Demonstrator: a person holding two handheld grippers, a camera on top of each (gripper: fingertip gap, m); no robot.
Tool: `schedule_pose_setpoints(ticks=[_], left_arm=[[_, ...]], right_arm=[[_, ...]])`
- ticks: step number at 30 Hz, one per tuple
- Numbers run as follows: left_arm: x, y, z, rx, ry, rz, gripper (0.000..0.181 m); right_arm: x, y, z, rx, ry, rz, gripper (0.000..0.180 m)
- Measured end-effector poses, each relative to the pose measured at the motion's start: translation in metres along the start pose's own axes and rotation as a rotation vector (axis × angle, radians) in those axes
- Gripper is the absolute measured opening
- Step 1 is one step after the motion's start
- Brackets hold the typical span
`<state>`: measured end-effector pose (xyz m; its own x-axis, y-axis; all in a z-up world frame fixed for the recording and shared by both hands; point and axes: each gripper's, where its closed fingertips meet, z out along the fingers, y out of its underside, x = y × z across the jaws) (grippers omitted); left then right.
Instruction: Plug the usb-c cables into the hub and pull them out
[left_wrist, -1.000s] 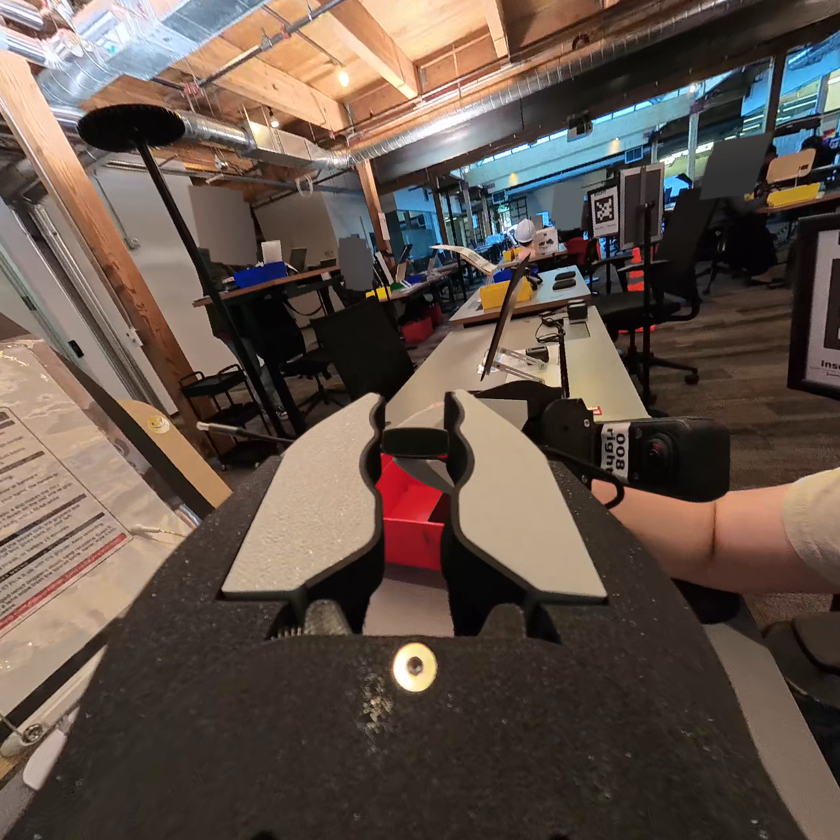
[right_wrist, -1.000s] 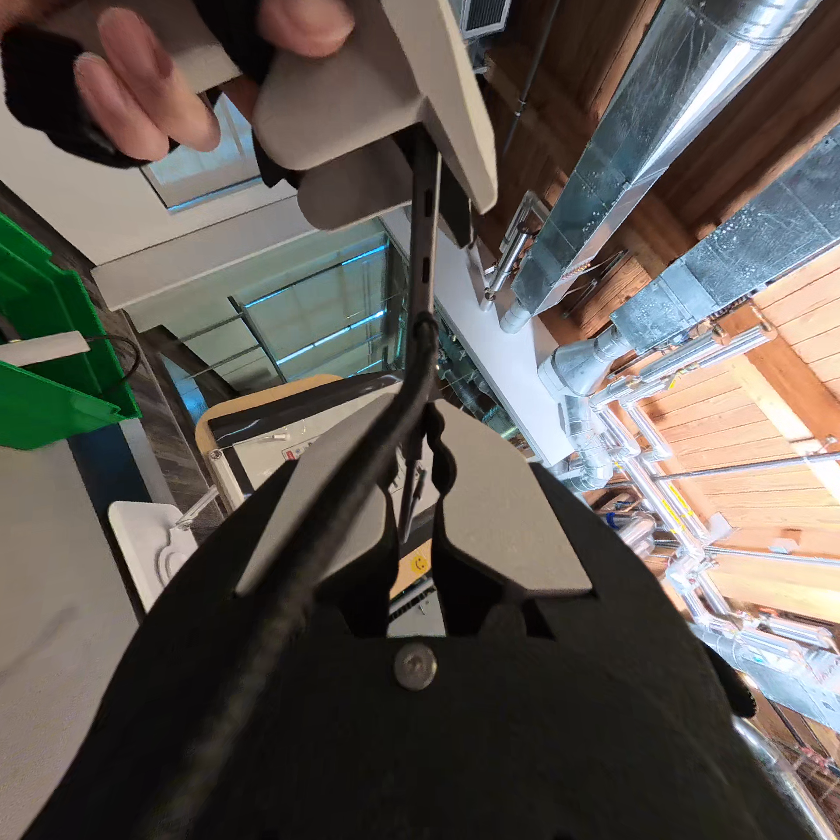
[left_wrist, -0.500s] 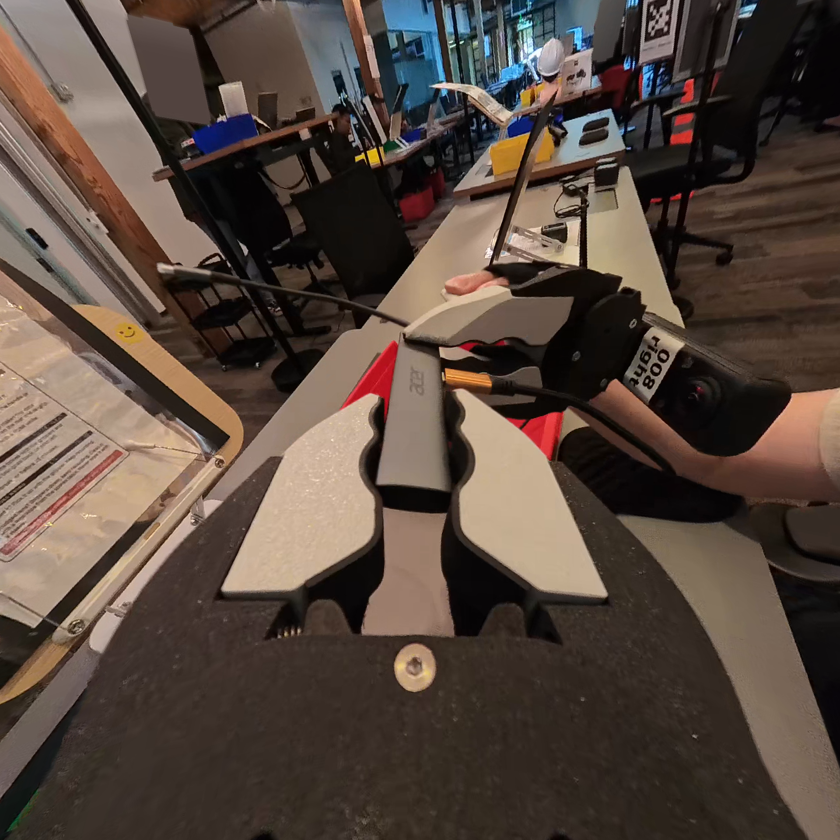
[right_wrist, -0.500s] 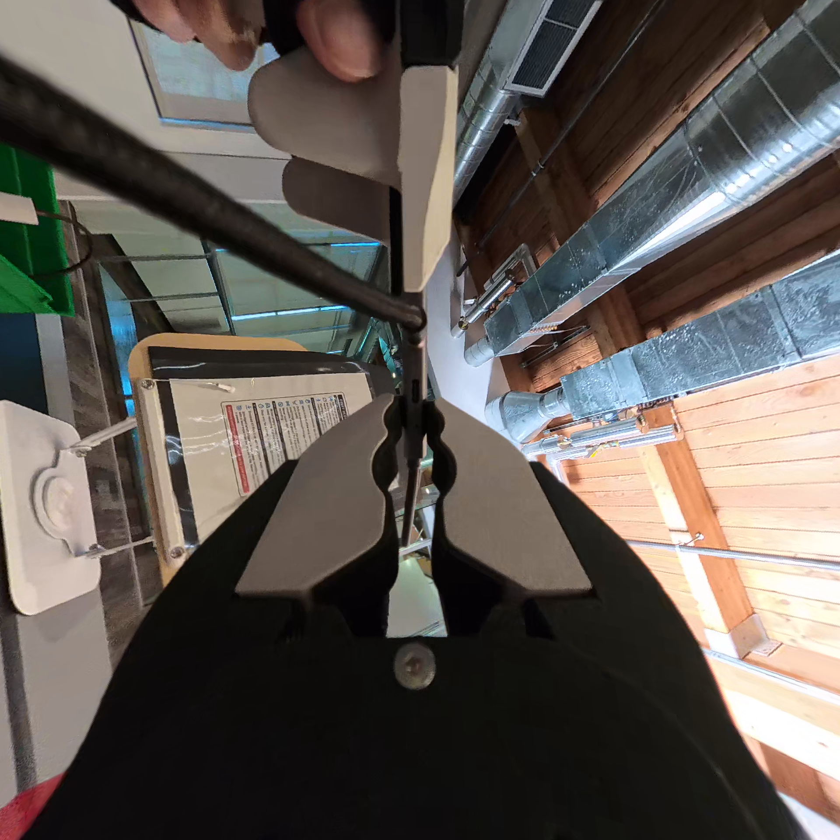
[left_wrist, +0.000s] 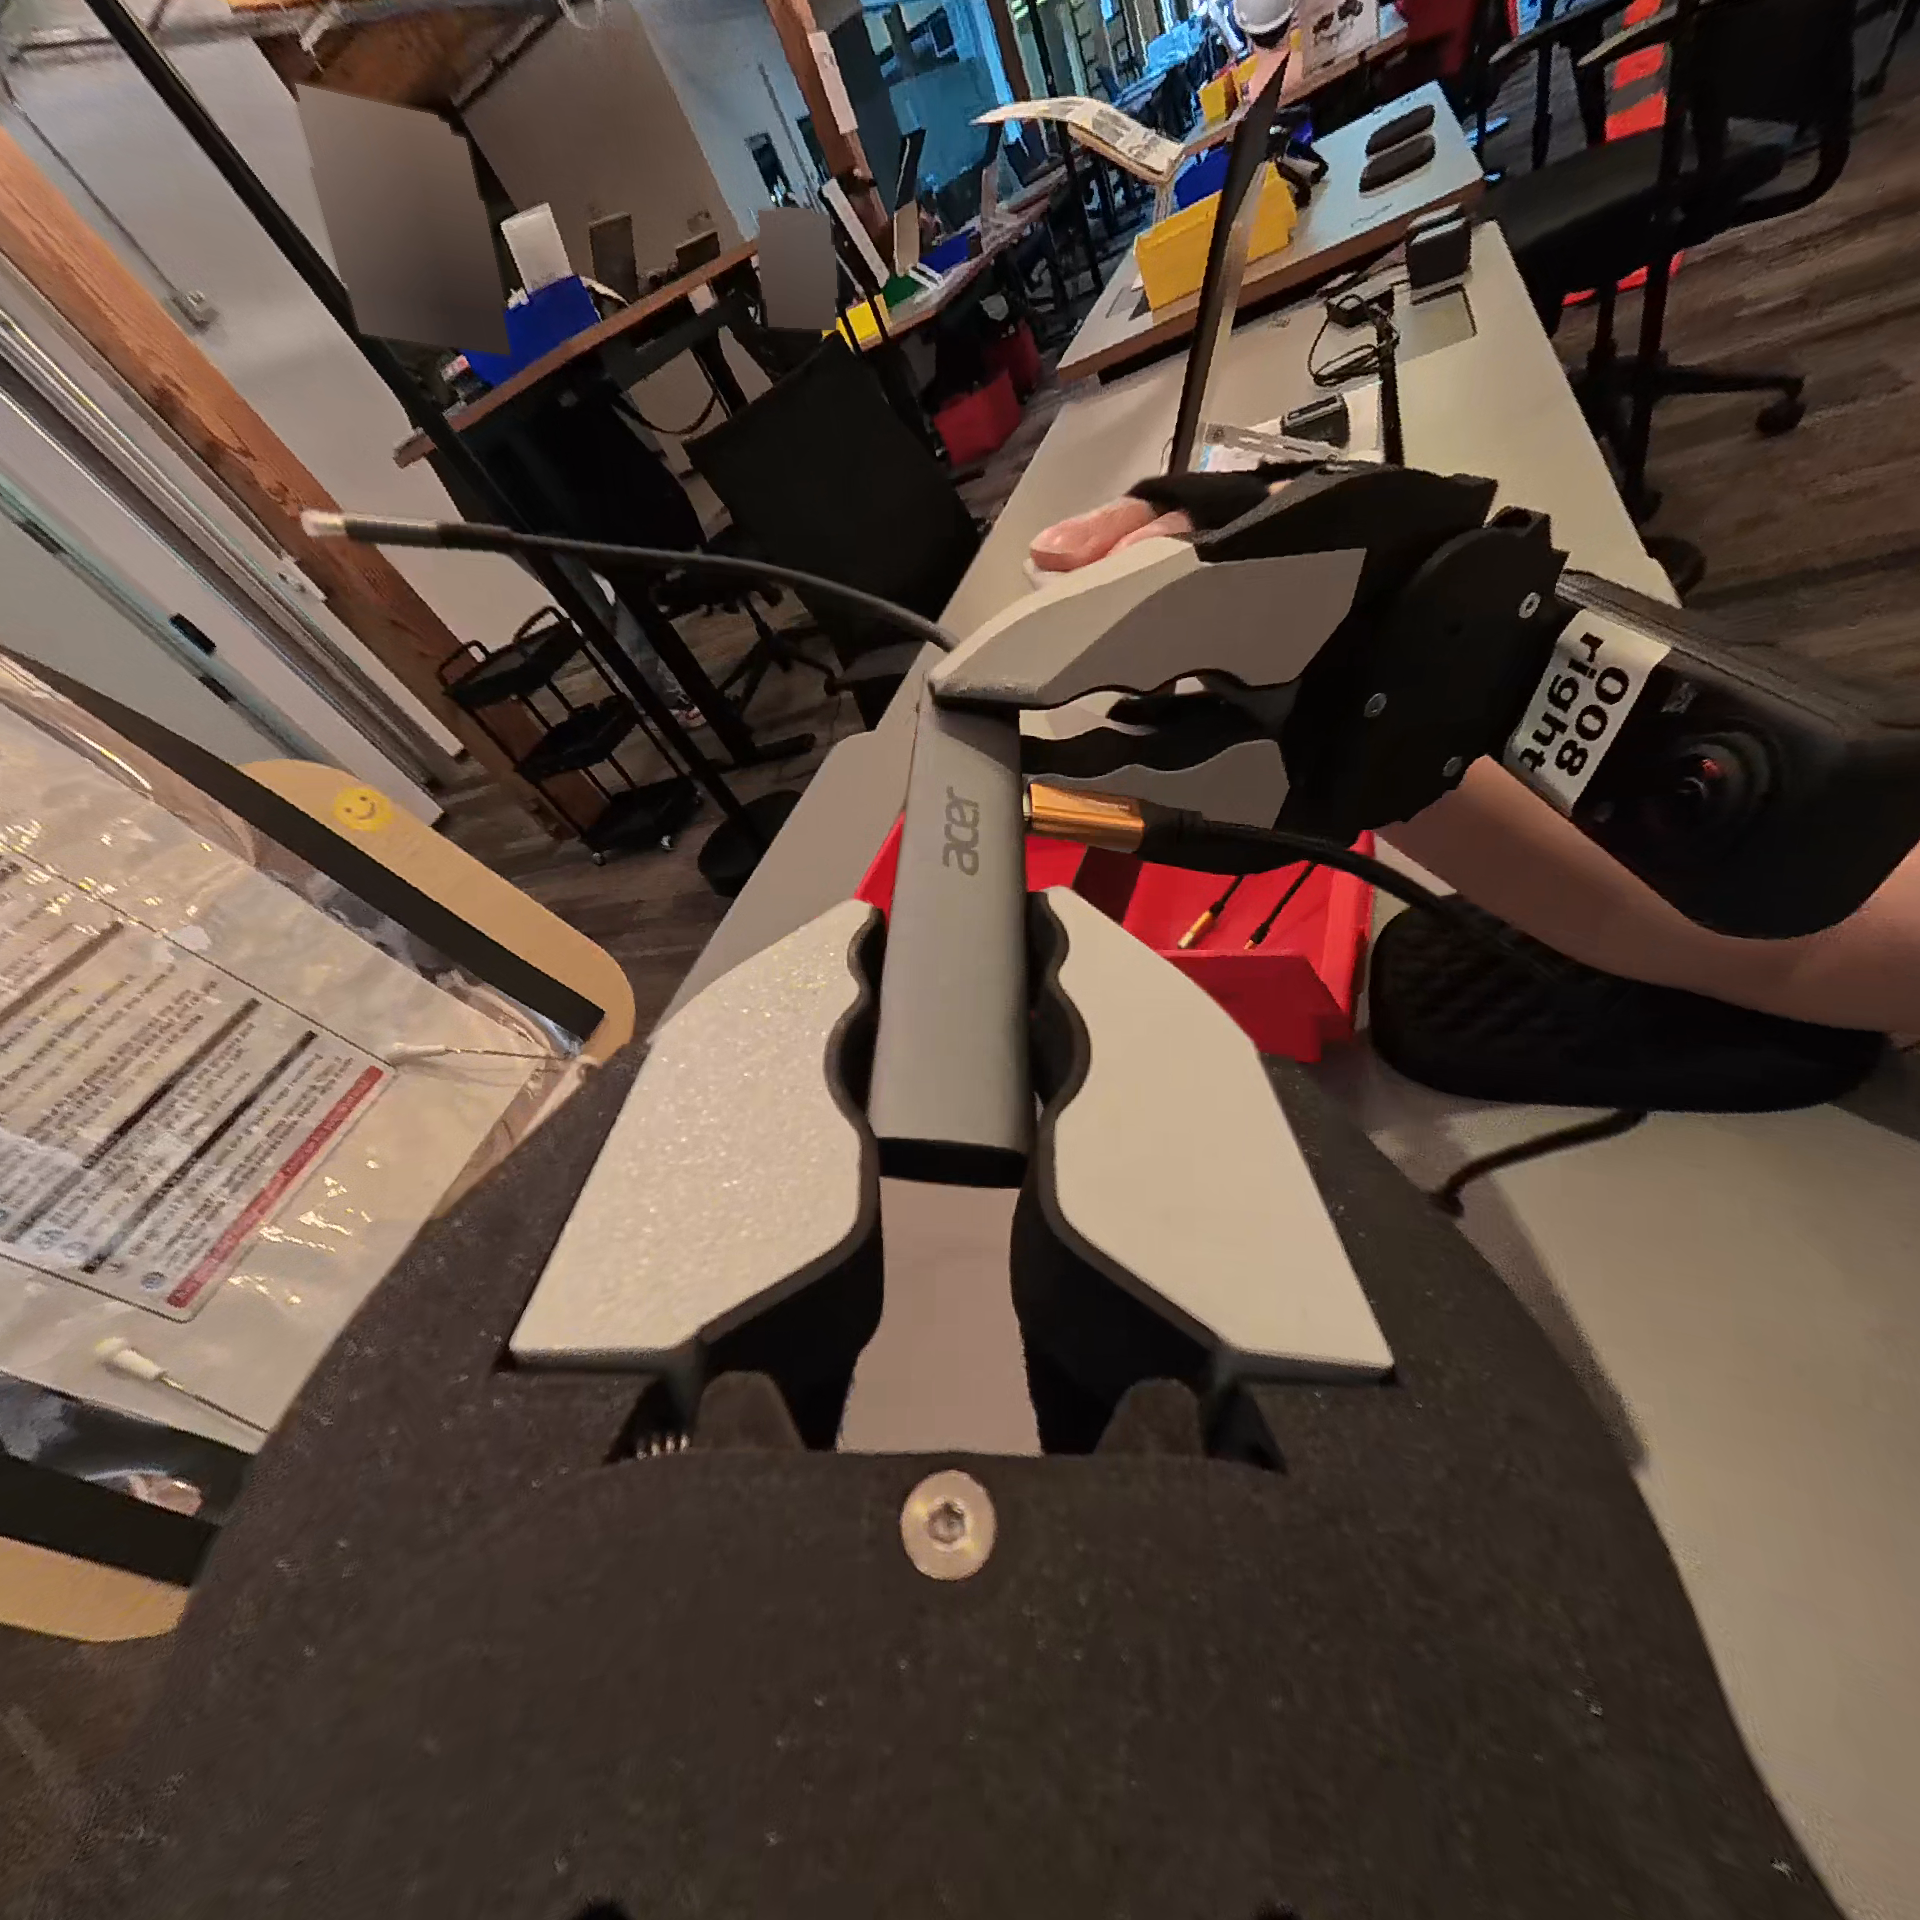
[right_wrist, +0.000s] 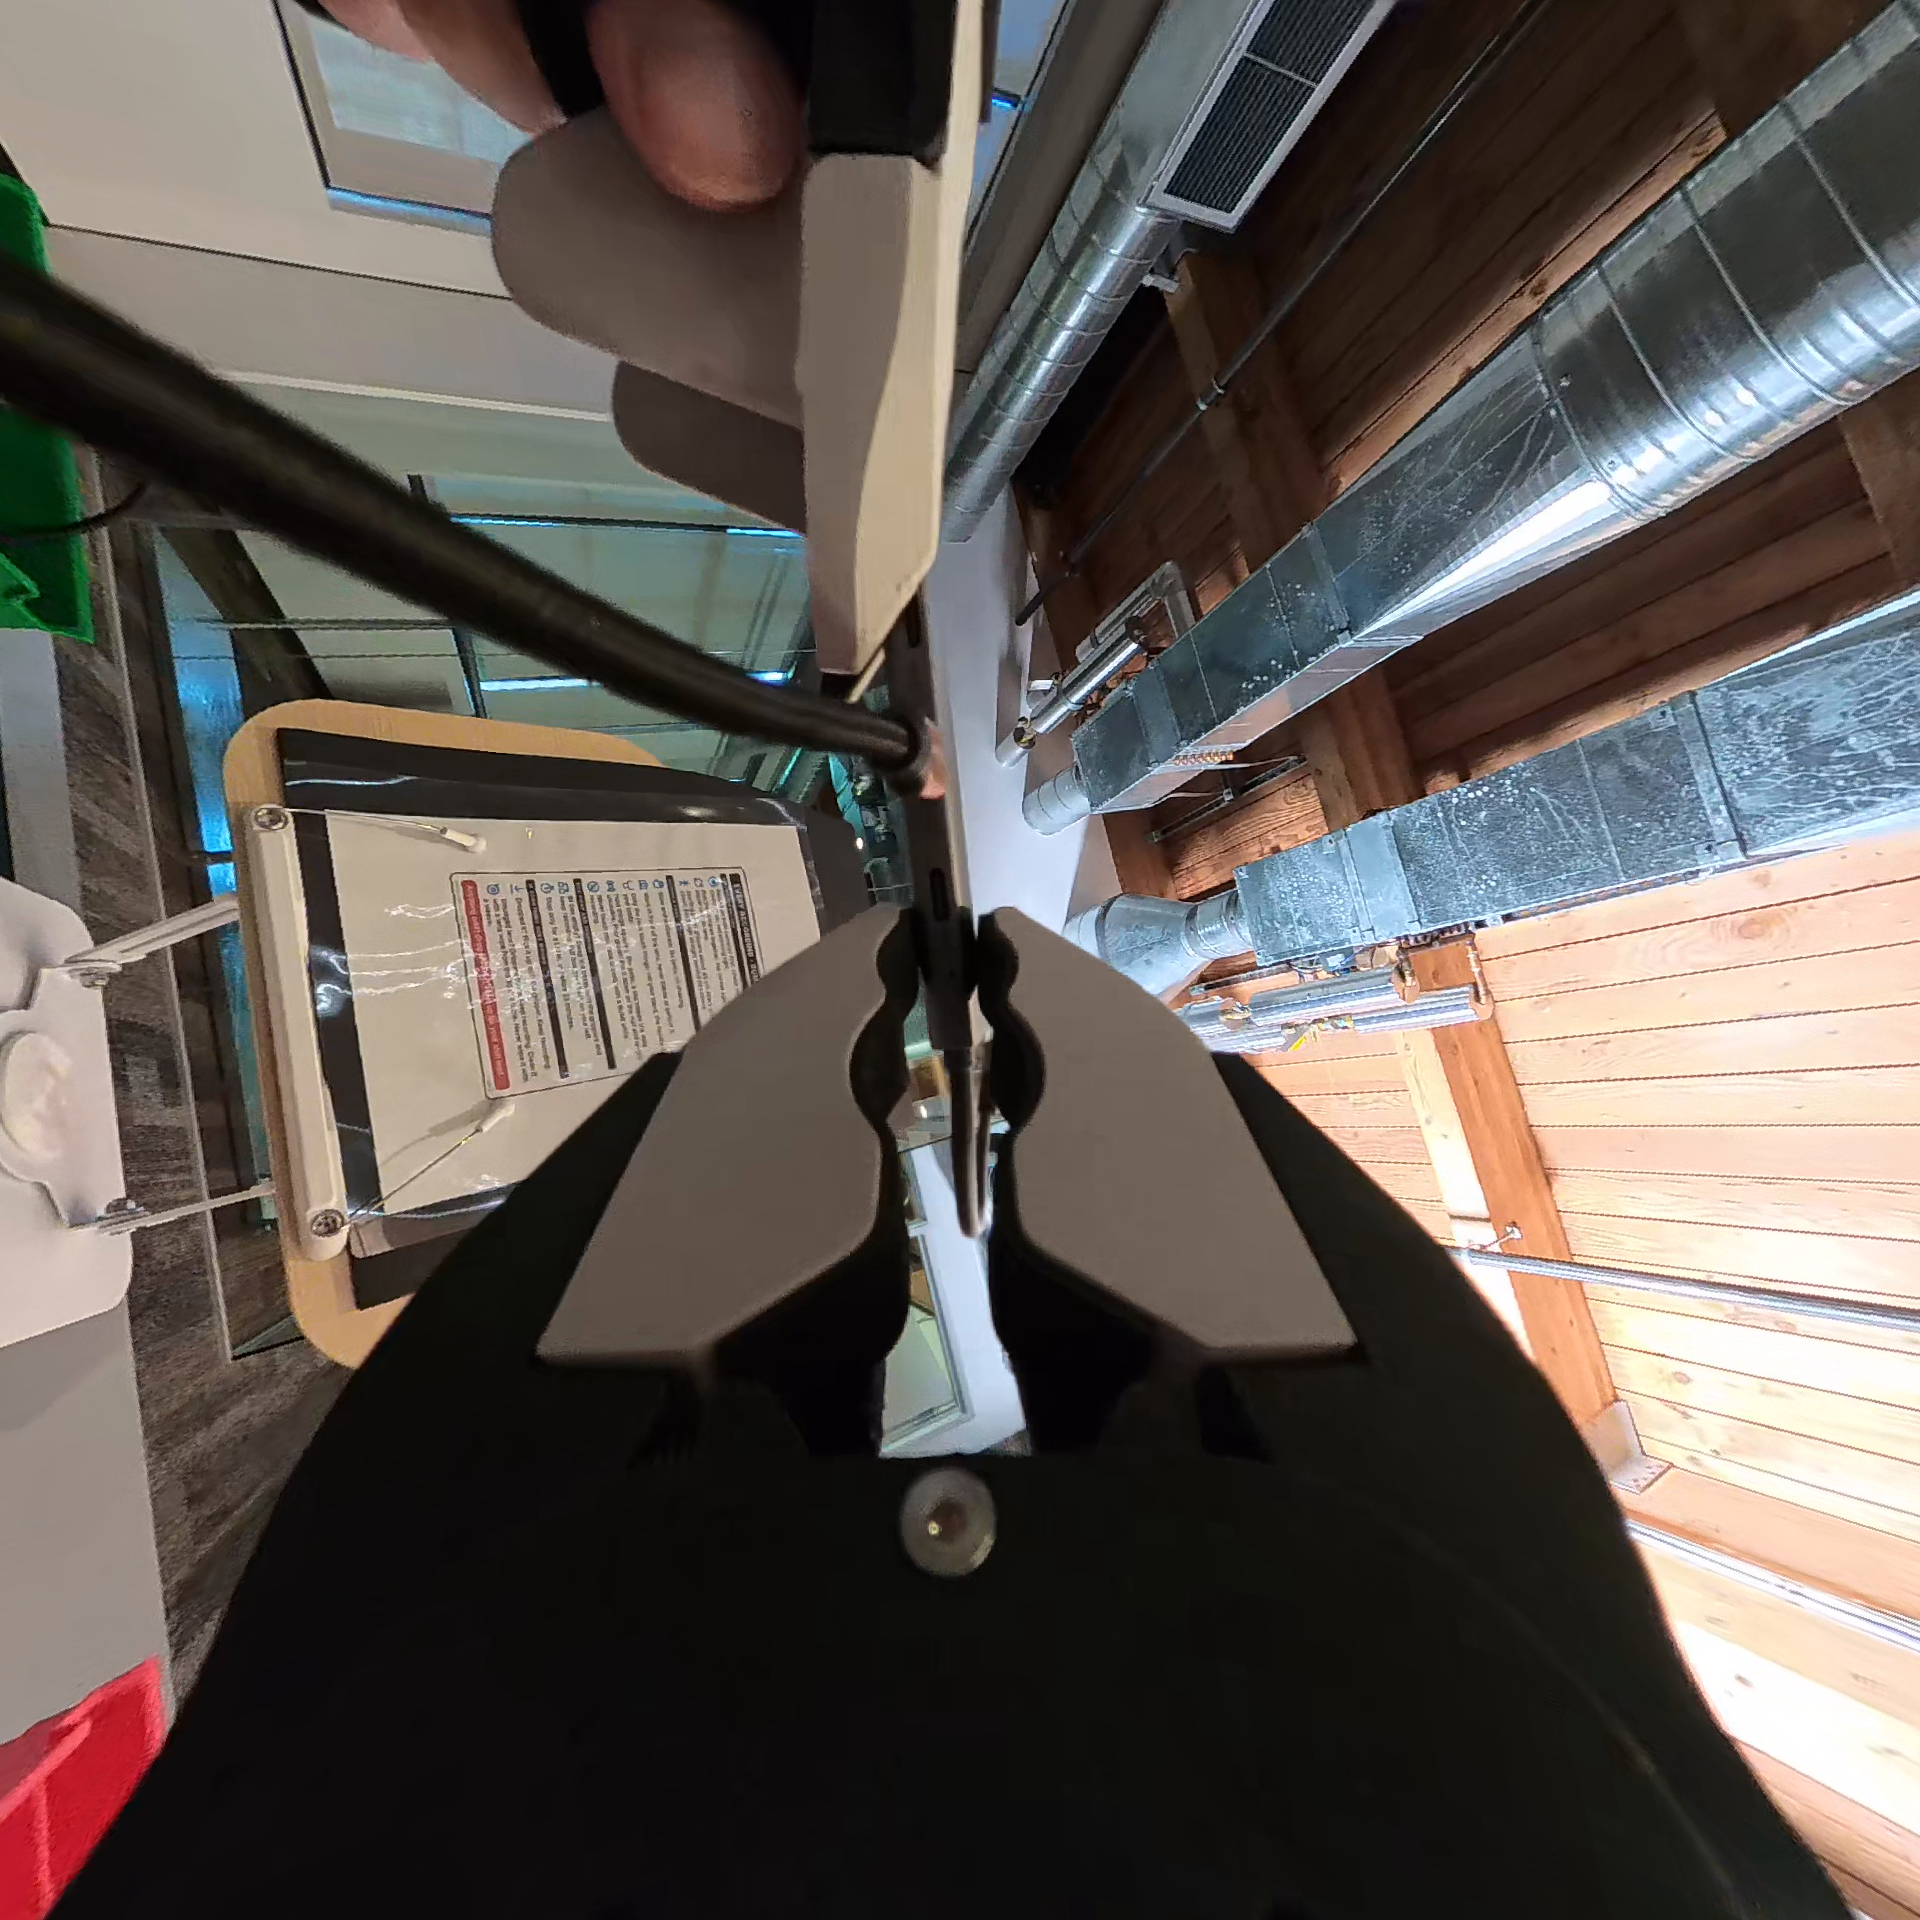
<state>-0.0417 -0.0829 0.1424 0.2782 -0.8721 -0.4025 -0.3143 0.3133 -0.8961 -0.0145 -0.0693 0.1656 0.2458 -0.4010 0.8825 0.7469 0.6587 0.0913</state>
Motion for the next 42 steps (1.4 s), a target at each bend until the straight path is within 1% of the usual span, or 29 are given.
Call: schedule_pose_setpoints(ticks=[4,6,8,10,12,14,16,17,18,19,21,22,23,24,25,26,29,33,39,42], left_arm=[[0.001,-0.01,0.003,0.066,-0.028,0.076,0.025],[0.004,-0.019,0.005,0.128,-0.055,0.146,0.024],[0.006,-0.028,0.006,0.189,-0.125,0.276,0.024],[0.007,-0.036,0.005,0.228,-0.2,0.357,0.024],[0.008,-0.043,0.001,0.275,-0.245,0.384,0.024],[0.001,-0.05,-0.009,0.318,-0.317,0.397,0.024],[-0.01,-0.054,-0.021,0.358,-0.395,0.385,0.024],[-0.016,-0.056,-0.027,0.374,-0.437,0.377,0.024],[-0.022,-0.056,-0.032,0.381,-0.479,0.372,0.024],[-0.027,-0.056,-0.037,0.385,-0.513,0.374,0.024],[-0.032,-0.053,-0.039,0.364,-0.543,0.389,0.024],[-0.034,-0.053,-0.04,0.357,-0.563,0.405,0.024],[-0.035,-0.051,-0.039,0.342,-0.573,0.425,0.024],[-0.036,-0.049,-0.038,0.315,-0.581,0.435,0.024],[-0.038,-0.048,-0.038,0.301,-0.594,0.448,0.024],[-0.038,-0.048,-0.038,0.297,-0.599,0.46,0.024],[-0.034,-0.049,-0.037,0.302,-0.584,0.457,0.024],[-0.027,-0.054,-0.035,0.314,-0.577,0.484,0.025],[-0.012,-0.06,-0.031,0.337,-0.562,0.541,0.024],[-0.004,-0.063,-0.029,0.364,-0.545,0.561,0.024]], right_arm=[[0.011,0.002,-0.003,-0.01,0.058,-0.037,0.011],[0.022,0.003,-0.006,-0.013,0.107,-0.053,0.012],[0.038,0.002,-0.011,-0.004,0.18,-0.045,0.015],[0.053,0.0,-0.015,-0.001,0.252,-0.016,0.023],[0.063,-0.003,-0.017,0.01,0.289,0.023,0.03],[0.073,-0.005,-0.021,0.007,0.325,0.051,0.03],[0.091,-0.009,-0.031,0.033,0.415,0.114,0.023],[0.101,-0.012,-0.036,0.056,0.455,0.19,0.022],[0.11,-0.014,-0.04,0.089,0.471,0.321,0.02],[0.115,-0.017,-0.041,0.141,0.46,0.504,0.021],[0.113,-0.033,-0.033,0.28,0.34,0.902,0.023],[0.106,-0.037,-0.024,0.298,0.267,1.05,0.025],[0.093,-0.039,-0.014,0.274,0.185,1.134,0.026],[0.078,-0.041,-0.004,0.242,0.091,1.162,0.028],[0.064,-0.037,0.004,0.186,0.039,1.163,0.032],[0.053,-0.032,0.01,0.135,0.01,1.154,0.031],[0.032,-0.033,0.019,0.115,-0.07,1.208,0.031],[0.021,-0.032,0.023,0.105,-0.062,1.265,0.03],[0.036,-0.033,0.013,0.196,0.116,1.26,0.018],[0.035,-0.036,0.013,0.205,0.09,1.276,0.015]])
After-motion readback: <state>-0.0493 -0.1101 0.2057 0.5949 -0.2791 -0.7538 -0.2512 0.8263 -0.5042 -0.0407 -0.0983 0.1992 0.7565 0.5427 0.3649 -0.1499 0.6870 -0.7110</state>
